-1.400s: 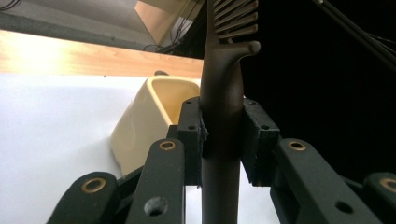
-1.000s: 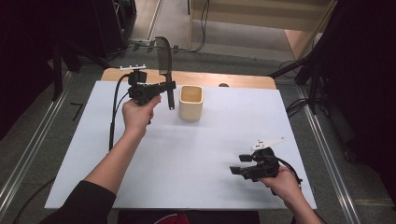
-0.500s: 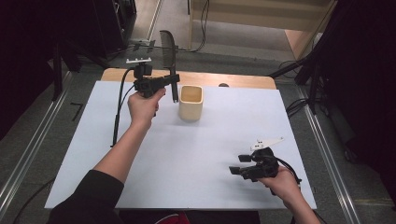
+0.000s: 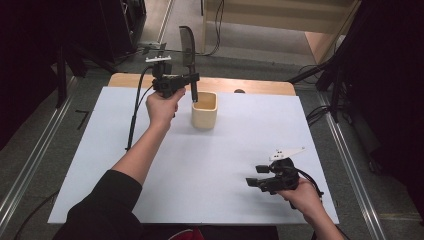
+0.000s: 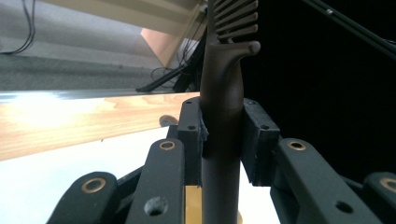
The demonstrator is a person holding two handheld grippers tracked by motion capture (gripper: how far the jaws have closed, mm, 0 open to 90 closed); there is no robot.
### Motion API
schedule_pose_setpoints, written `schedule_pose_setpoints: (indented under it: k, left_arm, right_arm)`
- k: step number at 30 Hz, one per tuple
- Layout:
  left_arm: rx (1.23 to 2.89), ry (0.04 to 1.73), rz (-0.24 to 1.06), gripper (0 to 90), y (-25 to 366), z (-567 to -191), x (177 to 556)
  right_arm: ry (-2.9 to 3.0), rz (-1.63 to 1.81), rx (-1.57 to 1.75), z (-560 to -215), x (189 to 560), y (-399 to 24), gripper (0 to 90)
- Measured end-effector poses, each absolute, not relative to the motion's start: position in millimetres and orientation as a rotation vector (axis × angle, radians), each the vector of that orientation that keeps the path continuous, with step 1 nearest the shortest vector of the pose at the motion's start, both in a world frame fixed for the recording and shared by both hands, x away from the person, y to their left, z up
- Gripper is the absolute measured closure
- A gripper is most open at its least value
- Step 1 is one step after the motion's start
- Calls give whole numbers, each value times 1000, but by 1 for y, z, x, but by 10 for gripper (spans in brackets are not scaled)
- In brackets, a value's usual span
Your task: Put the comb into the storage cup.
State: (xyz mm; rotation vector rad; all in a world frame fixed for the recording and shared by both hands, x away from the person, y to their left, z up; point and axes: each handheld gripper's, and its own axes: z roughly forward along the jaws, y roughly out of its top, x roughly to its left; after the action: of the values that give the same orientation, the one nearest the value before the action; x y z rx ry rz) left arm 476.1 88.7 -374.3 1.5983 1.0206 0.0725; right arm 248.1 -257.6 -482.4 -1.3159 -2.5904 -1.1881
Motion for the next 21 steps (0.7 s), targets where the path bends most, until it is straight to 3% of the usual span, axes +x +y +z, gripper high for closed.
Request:
schedule_pose_setpoints:
  k: [21]
  left_arm:
    - [1644, 983, 134, 732, 64, -394, 491]
  right_arm:
    - [-2589, -1200, -1299, -482, 247, -257, 284]
